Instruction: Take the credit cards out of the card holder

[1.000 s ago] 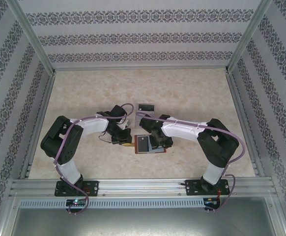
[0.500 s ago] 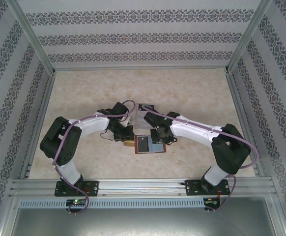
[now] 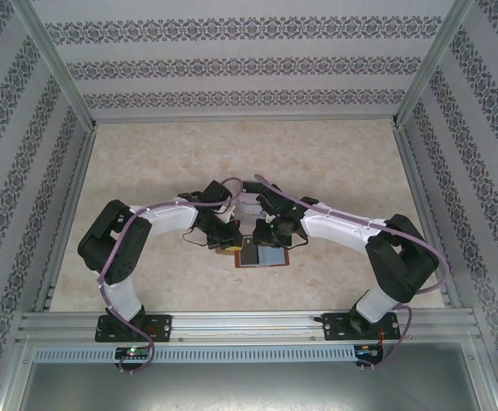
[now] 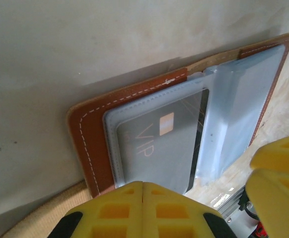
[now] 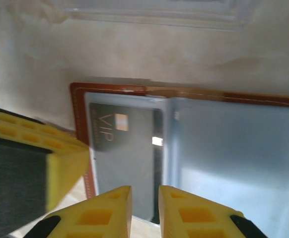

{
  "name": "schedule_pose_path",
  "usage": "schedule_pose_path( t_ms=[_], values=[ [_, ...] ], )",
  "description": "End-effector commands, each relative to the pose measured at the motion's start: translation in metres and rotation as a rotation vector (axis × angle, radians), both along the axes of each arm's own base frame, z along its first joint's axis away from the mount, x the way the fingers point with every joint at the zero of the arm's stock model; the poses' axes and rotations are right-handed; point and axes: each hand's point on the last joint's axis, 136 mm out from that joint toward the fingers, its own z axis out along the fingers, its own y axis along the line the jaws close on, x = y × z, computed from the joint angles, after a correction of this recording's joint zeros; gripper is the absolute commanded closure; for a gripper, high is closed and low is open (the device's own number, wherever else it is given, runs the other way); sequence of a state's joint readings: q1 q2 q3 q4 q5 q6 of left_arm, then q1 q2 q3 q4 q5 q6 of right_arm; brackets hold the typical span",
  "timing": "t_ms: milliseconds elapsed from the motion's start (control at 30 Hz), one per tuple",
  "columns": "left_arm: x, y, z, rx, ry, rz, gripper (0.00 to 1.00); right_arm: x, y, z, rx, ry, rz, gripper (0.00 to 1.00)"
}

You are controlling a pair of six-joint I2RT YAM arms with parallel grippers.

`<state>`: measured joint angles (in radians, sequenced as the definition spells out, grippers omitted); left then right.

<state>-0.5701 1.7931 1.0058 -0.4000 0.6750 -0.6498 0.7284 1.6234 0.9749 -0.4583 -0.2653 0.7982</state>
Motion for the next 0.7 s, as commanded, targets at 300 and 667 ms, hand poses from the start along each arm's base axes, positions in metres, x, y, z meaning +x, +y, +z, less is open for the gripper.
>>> schedule_pose_path(
  t_ms=[300,667],
  values=[
    [-0.006,0.004,-0.014,0.048,0.014,-0.02,1.0,-0.003,0.011,-0.027,0.041,0.085,0.002,0.76],
    [-0.008,0.009,-0.017,0.077,0.016,-0.025,1.0,-0.006,-0.005,-0.043,-0.05,0.089,0.001,0.76]
  ],
)
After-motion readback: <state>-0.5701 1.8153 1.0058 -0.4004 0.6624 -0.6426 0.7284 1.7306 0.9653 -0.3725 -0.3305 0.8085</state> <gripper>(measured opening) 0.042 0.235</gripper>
